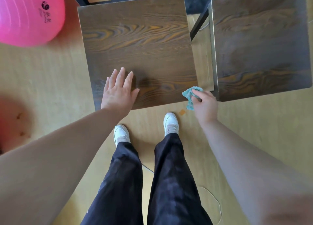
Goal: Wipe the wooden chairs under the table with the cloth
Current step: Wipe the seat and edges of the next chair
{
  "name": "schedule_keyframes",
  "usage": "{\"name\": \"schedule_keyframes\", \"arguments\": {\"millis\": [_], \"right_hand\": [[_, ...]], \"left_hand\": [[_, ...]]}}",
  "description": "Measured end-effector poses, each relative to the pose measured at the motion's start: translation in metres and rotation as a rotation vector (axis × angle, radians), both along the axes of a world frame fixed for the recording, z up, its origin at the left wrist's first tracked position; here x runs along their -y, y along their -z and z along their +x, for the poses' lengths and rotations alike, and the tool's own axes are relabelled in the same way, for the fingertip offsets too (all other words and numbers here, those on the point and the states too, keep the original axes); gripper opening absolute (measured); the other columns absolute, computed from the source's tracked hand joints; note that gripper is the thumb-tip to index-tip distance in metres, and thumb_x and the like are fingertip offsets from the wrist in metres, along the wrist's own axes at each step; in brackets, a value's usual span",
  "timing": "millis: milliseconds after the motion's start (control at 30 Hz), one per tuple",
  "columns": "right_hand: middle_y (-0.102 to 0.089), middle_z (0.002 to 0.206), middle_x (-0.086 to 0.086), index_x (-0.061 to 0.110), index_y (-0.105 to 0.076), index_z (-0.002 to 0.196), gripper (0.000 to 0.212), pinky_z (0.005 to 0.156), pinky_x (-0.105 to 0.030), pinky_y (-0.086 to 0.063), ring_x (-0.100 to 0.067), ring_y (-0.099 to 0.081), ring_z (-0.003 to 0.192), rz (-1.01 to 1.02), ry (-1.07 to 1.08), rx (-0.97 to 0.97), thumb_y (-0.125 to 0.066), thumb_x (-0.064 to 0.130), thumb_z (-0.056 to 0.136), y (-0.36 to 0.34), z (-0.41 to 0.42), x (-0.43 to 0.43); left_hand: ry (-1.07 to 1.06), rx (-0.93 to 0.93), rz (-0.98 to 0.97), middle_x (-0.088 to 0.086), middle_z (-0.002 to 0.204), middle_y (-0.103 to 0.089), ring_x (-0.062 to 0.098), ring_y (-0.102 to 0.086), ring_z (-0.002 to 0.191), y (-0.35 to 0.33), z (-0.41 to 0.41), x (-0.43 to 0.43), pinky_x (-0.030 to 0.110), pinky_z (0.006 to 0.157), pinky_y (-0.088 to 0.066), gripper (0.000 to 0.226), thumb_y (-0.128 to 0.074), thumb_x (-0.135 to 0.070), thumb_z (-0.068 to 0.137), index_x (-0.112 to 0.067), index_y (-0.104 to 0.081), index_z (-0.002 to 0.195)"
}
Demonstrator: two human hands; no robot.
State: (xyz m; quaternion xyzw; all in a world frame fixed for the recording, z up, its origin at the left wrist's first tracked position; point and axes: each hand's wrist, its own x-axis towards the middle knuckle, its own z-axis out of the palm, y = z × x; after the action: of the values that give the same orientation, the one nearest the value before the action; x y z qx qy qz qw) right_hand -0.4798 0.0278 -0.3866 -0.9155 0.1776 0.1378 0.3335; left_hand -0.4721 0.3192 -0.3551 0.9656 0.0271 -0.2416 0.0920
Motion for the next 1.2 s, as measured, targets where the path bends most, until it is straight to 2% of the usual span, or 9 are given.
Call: {"name": "schedule_keyframes", "arguments": {"millis": [167, 267, 467, 533, 633, 767, 867, 1033, 1200], "right_hand": [[-0.063, 0.115, -0.005, 0.012, -0.070, 0.119, 0.029, 0.088, -0.021, -0.048, -0.020, -0.062, 0.100, -0.003, 0.011, 0.027, -0.060, 0.004, 0.092, 0.003, -0.012, -0.041], [-0.063, 0.112, -0.005, 0.011, -0.071, 0.118, 0.028, 0.090, -0.028, -0.053, -0.019, -0.063, 0.099, 0.038, -0.012, 0.039, -0.061, 0.004, 0.092, 0.004, -0.023, -0.078], [-0.063, 0.111, -0.003, 0.012, -0.072, 0.116, 0.027, 0.073, 0.005, -0.035, -0.012, -0.057, 0.090, 0.066, 0.025, -0.004, -0.059, 0.005, 0.094, 0.010, -0.037, -0.140], [-0.062, 0.111, -0.003, 0.013, -0.072, 0.117, 0.027, 0.074, 0.003, -0.038, -0.012, -0.057, 0.090, 0.063, 0.022, -0.013, -0.059, 0.005, 0.094, 0.010, -0.040, -0.156], [-0.062, 0.110, -0.001, 0.014, -0.072, 0.116, 0.028, 0.080, -0.015, -0.046, -0.016, -0.060, 0.095, 0.068, 0.011, -0.014, -0.059, 0.006, 0.094, 0.011, -0.044, -0.179], [-0.063, 0.110, -0.003, 0.013, -0.073, 0.115, 0.026, 0.083, -0.020, -0.047, -0.017, -0.060, 0.096, 0.080, -0.063, -0.008, -0.060, 0.006, 0.093, 0.011, -0.044, -0.215], [-0.064, 0.110, -0.002, 0.013, -0.074, 0.113, 0.026, 0.081, -0.016, -0.043, -0.017, -0.061, 0.095, 0.035, -0.074, 0.013, -0.062, 0.005, 0.092, 0.011, -0.046, -0.238], [-0.065, 0.105, -0.003, 0.013, -0.074, 0.111, 0.025, 0.083, -0.022, -0.047, -0.019, -0.062, 0.093, 0.066, -0.184, -0.008, -0.063, 0.005, 0.091, 0.010, -0.059, -0.276], [-0.065, 0.104, -0.004, 0.011, -0.074, 0.111, 0.024, 0.079, -0.008, -0.036, -0.020, -0.062, 0.091, 0.144, -0.230, -0.076, -0.064, 0.006, 0.090, 0.009, -0.057, -0.307]], "left_hand": [[0.002, 0.015, -0.003, 0.006, 0.166, -0.007, 0.027, 0.002, 0.153, -0.004, -0.010, -0.037, 0.046, 0.124, -0.007, 0.061, -0.032, -0.048, 0.104, -0.022, -0.017, 0.157], [-0.028, 0.009, -0.009, 0.005, 0.166, -0.006, 0.026, 0.002, 0.153, -0.006, -0.016, -0.058, 0.046, 0.124, -0.009, 0.062, -0.032, -0.048, 0.104, -0.022, -0.016, 0.157], [-0.063, 0.020, 0.005, 0.006, 0.166, -0.006, 0.029, -0.001, 0.152, -0.009, -0.034, -0.097, 0.046, 0.123, -0.010, 0.062, -0.031, -0.048, 0.104, -0.022, -0.015, 0.157], [-0.083, 0.023, -0.013, 0.006, 0.166, -0.007, 0.030, -0.001, 0.152, -0.009, -0.039, -0.108, 0.046, 0.123, -0.010, 0.061, -0.031, -0.047, 0.104, -0.021, -0.016, 0.157], [-0.102, 0.022, -0.022, 0.006, 0.166, -0.006, 0.029, 0.000, 0.152, -0.007, -0.049, -0.120, 0.046, 0.123, -0.010, 0.062, -0.030, -0.048, 0.104, -0.022, -0.016, 0.157], [-0.129, -0.003, -0.030, 0.005, 0.167, -0.003, 0.027, 0.003, 0.153, -0.006, -0.062, -0.132, 0.044, 0.123, -0.007, 0.062, -0.027, -0.049, 0.104, -0.023, -0.012, 0.158], [-0.178, -0.016, -0.042, 0.005, 0.167, -0.001, 0.026, 0.005, 0.153, -0.008, -0.071, -0.143, 0.044, 0.124, -0.005, 0.062, -0.024, -0.051, 0.104, -0.023, -0.010, 0.158], [-0.236, -0.027, -0.063, 0.004, 0.167, 0.000, 0.026, 0.006, 0.153, -0.010, -0.082, -0.161, 0.043, 0.124, -0.005, 0.064, -0.024, -0.052, 0.103, -0.023, -0.010, 0.158], [-0.261, -0.016, -0.061, 0.004, 0.167, 0.000, 0.026, 0.005, 0.153, -0.012, -0.082, -0.175, 0.044, 0.123, -0.009, 0.064, -0.026, -0.051, 0.103, -0.023, -0.011, 0.158]]}}
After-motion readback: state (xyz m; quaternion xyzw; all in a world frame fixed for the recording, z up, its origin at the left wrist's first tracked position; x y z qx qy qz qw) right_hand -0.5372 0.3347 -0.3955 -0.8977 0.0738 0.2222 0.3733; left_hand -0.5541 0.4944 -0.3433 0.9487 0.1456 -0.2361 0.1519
